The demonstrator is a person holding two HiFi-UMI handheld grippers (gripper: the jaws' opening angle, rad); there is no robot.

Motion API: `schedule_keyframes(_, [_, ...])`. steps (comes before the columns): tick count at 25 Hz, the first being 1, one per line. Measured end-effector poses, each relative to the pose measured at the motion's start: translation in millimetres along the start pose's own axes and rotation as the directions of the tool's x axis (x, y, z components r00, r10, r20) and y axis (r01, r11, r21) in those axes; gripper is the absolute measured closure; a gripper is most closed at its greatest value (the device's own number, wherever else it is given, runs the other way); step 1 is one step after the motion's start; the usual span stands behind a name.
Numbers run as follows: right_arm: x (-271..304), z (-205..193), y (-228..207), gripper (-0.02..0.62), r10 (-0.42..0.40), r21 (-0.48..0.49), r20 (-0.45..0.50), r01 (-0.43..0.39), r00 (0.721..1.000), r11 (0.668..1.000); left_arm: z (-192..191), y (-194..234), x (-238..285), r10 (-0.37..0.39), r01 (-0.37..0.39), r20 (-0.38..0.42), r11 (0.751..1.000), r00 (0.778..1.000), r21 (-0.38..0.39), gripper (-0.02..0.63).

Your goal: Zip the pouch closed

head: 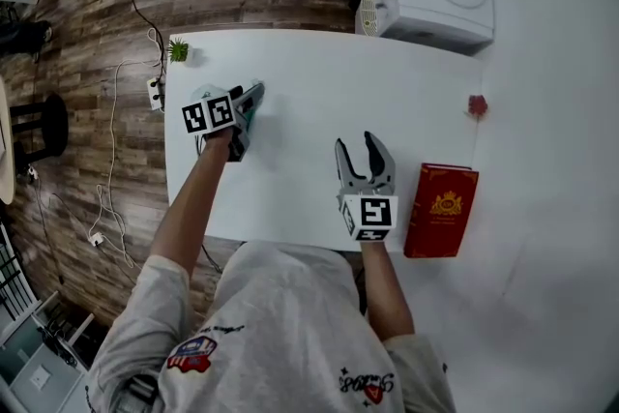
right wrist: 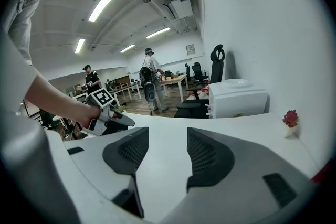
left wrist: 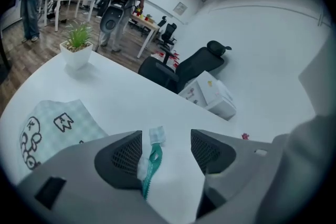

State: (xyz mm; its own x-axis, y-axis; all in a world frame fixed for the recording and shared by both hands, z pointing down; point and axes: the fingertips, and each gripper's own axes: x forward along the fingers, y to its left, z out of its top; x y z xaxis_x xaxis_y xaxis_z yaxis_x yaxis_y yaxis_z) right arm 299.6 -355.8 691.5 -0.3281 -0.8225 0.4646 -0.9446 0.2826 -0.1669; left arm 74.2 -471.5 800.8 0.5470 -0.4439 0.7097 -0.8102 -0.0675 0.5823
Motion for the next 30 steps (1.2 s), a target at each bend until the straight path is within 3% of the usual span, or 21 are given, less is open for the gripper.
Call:
schedule_keyframes(8, [-5.4, -12.7, -9.1, 0.384, -0.018, 0.037, -0.014, 0.018, 1.000, 0.999, 1.4, 11.7, 20.7, 0.069, -0.069, -0.023, 0.998, 0.997, 0.007, 0.343])
schedule_keyframes(17, [-10.2, -20.1, -13.5, 0.401, -0.021, 0.058, -0.032, 0.023, 0.999, 0.998, -3.2, 20.5, 30.0, 0.110, -0.109, -0.056, 0.994, 0.992, 0.014, 0.454])
schedule_keyframes(30, [-12.2, -32.9, -9.6, 0.453, -0.024, 0.087, -0.059, 0.029, 0.998, 0.996, -4.7, 34.4, 27.9, 0.072, -0.074, -0.034, 0.995, 0.997, -0.061, 0.552])
